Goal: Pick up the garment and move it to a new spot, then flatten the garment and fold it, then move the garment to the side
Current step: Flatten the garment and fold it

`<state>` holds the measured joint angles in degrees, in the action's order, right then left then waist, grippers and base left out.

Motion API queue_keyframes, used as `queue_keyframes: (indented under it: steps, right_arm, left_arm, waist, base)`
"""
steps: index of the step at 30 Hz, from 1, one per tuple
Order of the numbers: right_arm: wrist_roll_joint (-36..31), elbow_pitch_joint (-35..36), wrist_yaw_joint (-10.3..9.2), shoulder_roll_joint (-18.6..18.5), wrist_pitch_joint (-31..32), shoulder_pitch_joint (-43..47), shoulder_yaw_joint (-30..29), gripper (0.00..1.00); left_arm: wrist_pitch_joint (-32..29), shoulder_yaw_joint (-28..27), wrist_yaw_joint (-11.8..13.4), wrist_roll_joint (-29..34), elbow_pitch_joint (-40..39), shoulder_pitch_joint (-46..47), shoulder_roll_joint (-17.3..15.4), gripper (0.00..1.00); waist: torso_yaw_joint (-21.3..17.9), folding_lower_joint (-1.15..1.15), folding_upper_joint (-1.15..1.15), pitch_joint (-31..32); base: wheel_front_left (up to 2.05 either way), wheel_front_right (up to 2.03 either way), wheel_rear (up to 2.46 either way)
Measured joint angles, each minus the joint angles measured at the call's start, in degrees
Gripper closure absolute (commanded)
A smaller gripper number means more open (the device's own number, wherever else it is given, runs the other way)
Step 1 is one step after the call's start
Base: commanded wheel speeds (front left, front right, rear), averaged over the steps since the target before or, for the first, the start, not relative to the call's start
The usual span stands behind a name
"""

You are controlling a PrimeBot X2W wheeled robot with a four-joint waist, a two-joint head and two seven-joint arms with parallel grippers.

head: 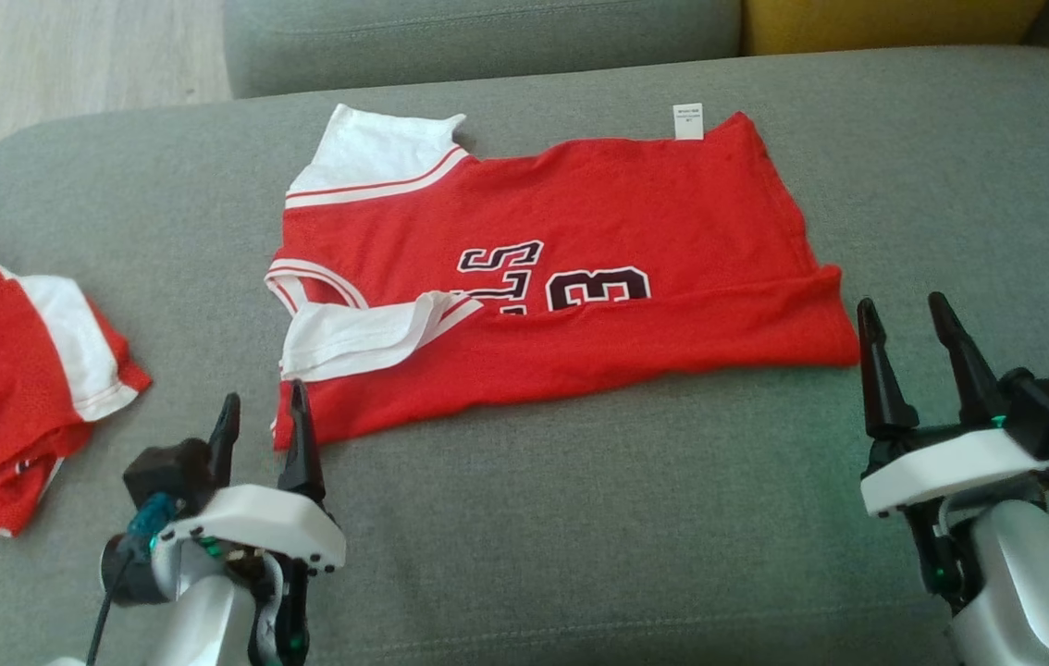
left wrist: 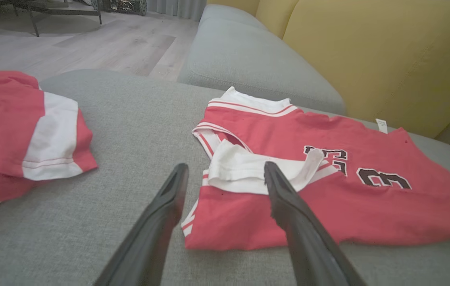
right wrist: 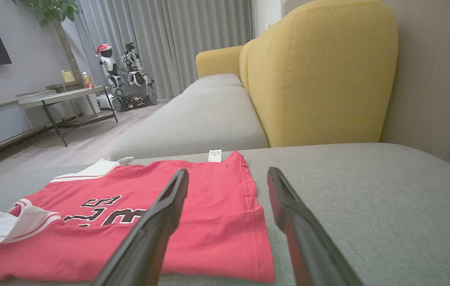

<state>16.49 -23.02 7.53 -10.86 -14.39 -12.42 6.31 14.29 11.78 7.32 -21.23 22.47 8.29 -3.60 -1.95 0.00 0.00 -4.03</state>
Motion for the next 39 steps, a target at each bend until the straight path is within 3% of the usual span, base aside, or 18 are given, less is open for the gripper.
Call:
queue_keyframes:
  steps: [8,26,27,28,35,39]
  right_arm:
    - [-0.64,0.13,0.0,0.78,0.01,0.12,0.08,0.0]
    - [-0.93,0.16,0.0,0.9,0.01,-0.43,0.77,0.0]
    - [-0.93,0.13,0.0,0.9,0.0,-0.63,0.7,0.0]
    - [-0.94,0.05,0.0,0.9,0.01,-0.88,0.58,0.0]
    - [-1.13,-5.73,0.0,1.09,0.03,-2.24,-1.85,0.0]
    - [0.18,-11.38,0.0,1.87,1.45,-4.73,-4.31,0.0]
  left_arm:
    - [0.0,-1.45,-0.24,2.49,8.47,1.32,0.47,0.0]
    - [0.43,-1.29,1.18,4.02,31.61,14.96,0.56,0.0]
    - [0.42,-1.16,0.97,4.02,32.22,15.58,0.56,0.66]
    - [0.42,-0.94,0.46,4.02,32.78,16.07,0.57,1.0]
    - [0.4,0.66,-0.88,4.13,32.51,17.35,0.99,1.0]
    - [0.36,0.83,-0.94,5.33,26.16,17.09,1.12,1.0]
  waist:
    - [-1.28,0.0,0.0,-0.67]
    - [-4.31,0.0,0.0,-3.64]
    - [-4.24,0.0,0.0,-3.73]
    - [-4.14,0.0,0.0,-3.82]
    - [-2.25,0.0,0.0,-4.25]
    - [-0.66,0.0,0.0,-4.42]
  base:
    - [0.0,0.0,0.0]
    - [0.0,0.0,0.0]
    - [0.0,0.0,0.0]
    - [0.0,0.0,0.0]
    - [0.0,0.0,0.0]
    - [0.0,0.0,0.0]
